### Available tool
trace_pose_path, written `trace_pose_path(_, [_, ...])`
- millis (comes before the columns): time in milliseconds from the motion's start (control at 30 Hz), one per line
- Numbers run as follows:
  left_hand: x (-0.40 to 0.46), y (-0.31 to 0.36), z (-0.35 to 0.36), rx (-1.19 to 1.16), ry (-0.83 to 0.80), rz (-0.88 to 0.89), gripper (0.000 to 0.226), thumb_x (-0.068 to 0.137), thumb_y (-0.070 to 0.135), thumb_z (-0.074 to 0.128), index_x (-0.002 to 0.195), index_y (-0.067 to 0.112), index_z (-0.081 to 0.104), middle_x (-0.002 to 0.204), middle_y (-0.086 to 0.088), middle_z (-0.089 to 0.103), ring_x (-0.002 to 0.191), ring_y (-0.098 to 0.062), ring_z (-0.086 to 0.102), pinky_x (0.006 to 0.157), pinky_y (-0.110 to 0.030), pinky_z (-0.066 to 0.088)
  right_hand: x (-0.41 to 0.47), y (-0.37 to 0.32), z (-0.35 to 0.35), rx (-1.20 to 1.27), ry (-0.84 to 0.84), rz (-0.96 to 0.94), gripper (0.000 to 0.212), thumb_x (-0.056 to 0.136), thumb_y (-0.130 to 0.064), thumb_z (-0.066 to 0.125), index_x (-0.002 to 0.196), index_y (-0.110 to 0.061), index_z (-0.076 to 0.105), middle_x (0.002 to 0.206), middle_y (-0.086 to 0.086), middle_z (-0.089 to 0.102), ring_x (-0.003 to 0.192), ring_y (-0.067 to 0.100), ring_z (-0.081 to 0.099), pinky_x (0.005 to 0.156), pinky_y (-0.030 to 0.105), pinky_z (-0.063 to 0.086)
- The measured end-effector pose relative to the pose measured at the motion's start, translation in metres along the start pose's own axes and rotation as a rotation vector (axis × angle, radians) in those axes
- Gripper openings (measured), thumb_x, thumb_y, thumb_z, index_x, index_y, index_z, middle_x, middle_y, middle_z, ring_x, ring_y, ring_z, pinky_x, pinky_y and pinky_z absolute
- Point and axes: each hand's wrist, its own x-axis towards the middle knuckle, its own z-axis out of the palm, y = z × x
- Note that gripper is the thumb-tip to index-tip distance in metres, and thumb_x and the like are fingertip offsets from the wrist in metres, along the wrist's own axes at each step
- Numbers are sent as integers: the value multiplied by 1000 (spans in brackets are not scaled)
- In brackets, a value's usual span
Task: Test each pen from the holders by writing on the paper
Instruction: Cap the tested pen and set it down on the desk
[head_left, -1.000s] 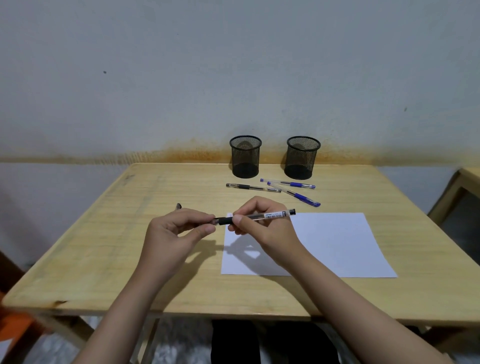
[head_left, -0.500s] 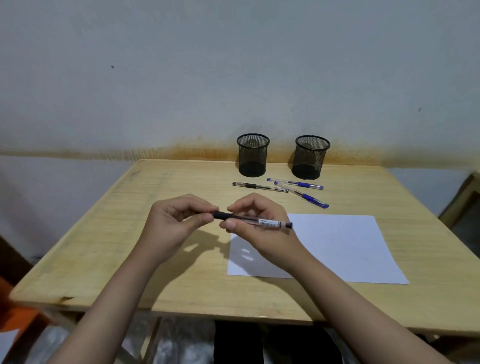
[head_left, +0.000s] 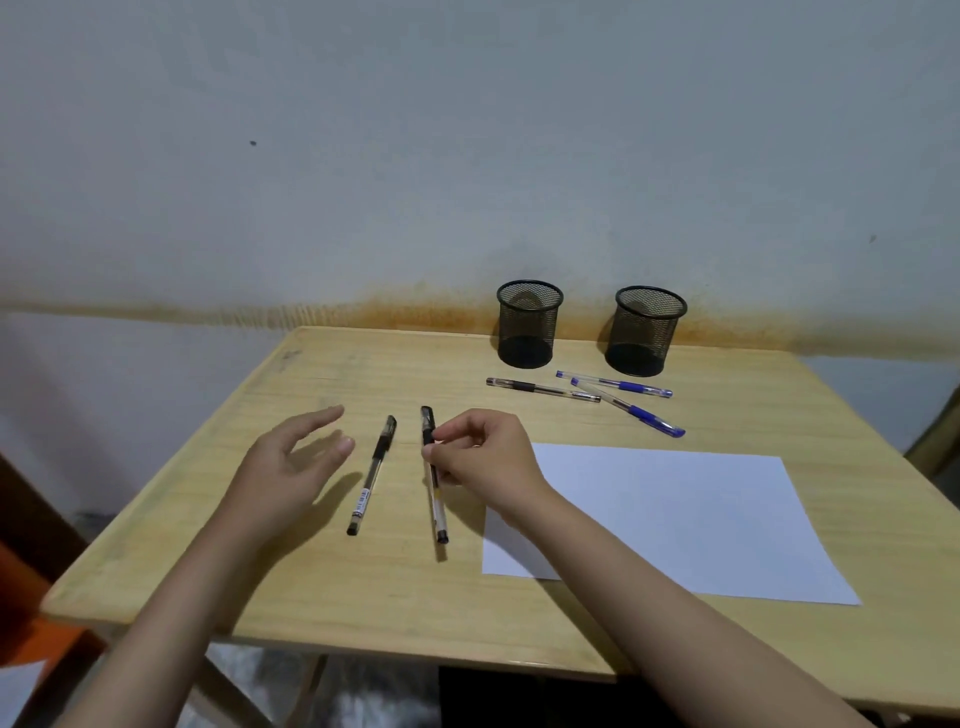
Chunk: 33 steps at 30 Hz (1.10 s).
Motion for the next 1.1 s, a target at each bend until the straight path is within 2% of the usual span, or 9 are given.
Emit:
trace_pose_path(167, [-2,-39,-10,286,-47,-5,66,72,69,48,126,31,56,141,5,48,132,-20,40,109,-52,30,16,6,27,-203,65,-19,5,80,-7,68,77,-3,68,67,3,63,57,10,59,50,16,49])
trace_pose_path(267, [1,-42,-3,477,-80,19,55,84,57,52,132,33,49,149,9,36,139,-19,28,112,-55,17,23,12,42,-225,113,13,6,75,-6,66,72,-1,66,73,12,69,65,23,68,60,36,61])
trace_pose_path(333, [3,-43,1,542,-88,30,52,87,52,50,136,34,45,151,12,31,141,-17,22,113,-54,13,26,13,47,-221,136,38,8,73,-6,66,69,1,65,73,15,69,68,28,70,62,46,61])
trace_pose_path(467, [3,-44,1,535,-89,14,52,88,52,49,137,35,43,152,15,28,142,-15,19,113,-53,9,31,12,46,-274,134,40,15,73,-7,70,73,7,66,78,17,70,61,16,59,55,28,49])
trace_pose_path(667, [2,-44,2,552,-88,21,52,89,53,46,138,36,41,153,16,26,142,-14,18,113,-53,8,31,15,45,-269,119,47,23,76,-12,73,73,9,65,71,16,69,63,22,66,57,31,54])
trace_pose_path(833, [1,-44,1,562,-105,29,62,84,63,36,139,35,39,153,15,25,143,-14,18,113,-53,9,34,15,23,-246,132,27,23,83,-13,70,76,9,68,58,2,60,42,-1,55,37,8,37])
trace_pose_path(900, [0,-44,2,558,-104,23,68,78,65,31,139,35,40,153,15,25,143,-13,18,113,-53,9,41,11,4,-274,197,-10,18,82,-11,70,74,5,70,58,-1,59,46,-4,57,42,7,38])
trace_pose_path(1000, [1,-44,2,556,-101,24,66,80,64,33,138,35,40,153,16,25,143,-14,18,113,-53,9,59,11,-29,-384,325,-87,12,79,-8,66,71,-1,72,68,6,69,72,15,64,64,24,47])
trace_pose_path(1100, [1,-45,3,557,-88,23,53,88,55,45,138,35,41,152,15,27,142,-13,19,114,-53,9,81,18,-58,-581,378,-120,13,82,-8,63,88,-3,73,90,13,72,88,25,65,74,31,49])
